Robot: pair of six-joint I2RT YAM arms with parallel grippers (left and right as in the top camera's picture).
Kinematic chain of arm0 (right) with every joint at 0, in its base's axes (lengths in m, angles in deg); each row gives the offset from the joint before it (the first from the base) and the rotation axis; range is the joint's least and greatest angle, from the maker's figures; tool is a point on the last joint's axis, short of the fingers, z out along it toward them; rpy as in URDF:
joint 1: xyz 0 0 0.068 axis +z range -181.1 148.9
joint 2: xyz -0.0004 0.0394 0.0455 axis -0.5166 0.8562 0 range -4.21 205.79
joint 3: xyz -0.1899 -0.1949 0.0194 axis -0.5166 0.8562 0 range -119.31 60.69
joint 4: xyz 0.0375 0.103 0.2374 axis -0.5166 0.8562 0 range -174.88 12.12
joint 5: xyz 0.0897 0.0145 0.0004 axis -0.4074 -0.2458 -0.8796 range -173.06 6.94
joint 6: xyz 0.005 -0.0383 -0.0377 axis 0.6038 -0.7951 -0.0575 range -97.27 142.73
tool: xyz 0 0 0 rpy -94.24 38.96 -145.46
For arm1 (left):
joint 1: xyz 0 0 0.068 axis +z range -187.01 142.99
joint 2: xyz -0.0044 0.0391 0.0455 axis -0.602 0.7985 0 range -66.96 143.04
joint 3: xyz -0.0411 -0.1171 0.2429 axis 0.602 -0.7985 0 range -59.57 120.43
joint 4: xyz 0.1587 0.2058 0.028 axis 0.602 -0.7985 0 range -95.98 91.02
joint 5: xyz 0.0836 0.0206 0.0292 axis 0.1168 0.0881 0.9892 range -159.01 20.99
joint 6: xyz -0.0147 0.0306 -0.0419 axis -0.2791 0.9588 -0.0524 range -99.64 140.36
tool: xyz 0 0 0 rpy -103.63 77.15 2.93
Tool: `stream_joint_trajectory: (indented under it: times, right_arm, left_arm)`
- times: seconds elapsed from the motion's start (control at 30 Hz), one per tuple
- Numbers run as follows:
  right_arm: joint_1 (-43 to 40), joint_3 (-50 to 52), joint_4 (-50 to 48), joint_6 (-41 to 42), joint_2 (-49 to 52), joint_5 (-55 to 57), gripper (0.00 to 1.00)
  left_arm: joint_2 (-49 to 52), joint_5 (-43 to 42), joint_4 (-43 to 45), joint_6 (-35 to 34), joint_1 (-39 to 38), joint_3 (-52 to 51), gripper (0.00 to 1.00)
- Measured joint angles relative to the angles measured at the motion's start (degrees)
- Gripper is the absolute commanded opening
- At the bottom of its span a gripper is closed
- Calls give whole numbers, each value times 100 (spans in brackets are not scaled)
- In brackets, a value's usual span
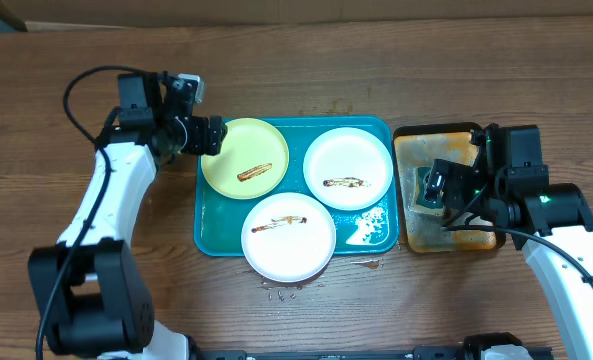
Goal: Clean dirty plates on tray and stack at the side
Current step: 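Grasp the front white plate's rim with the left gripper and tilt it up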
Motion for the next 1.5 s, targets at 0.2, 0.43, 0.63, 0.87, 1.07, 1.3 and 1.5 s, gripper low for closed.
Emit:
stream_joint_trajectory:
  times: [0.2,0.43,0.63,0.87,1.07,1.3,1.5]
  right_arm:
    - [2,-2,0,2,0,0,100]
    - [0,-4,2,0,0,-2,100]
    - [2,-4,35,0,0,-2,100]
    - [0,-4,125,0,0,2,100]
    - [0,-4,160,0,0,-2,100]
    - [0,-4,199,-2,0,-2,100]
    - [0,-4,205,-2,0,-2,100]
  left_arm:
    - [164,-546,-1585,-562,0,15,63]
    - [164,-1064,-3873,-1119,-120,22,63]
    - [160,-1064,-4701,-1502,-525,22,68]
    - [-682,-702,-5023,-2203,-960,-146,70]
    - [-2361,-278,-4686,-3163,-1388,-885,80]
    - [-2750,186,-3620,-3753,-1488,-1952,79]
    - [-2337,24,-2879,-3908,-1491,-2444,76]
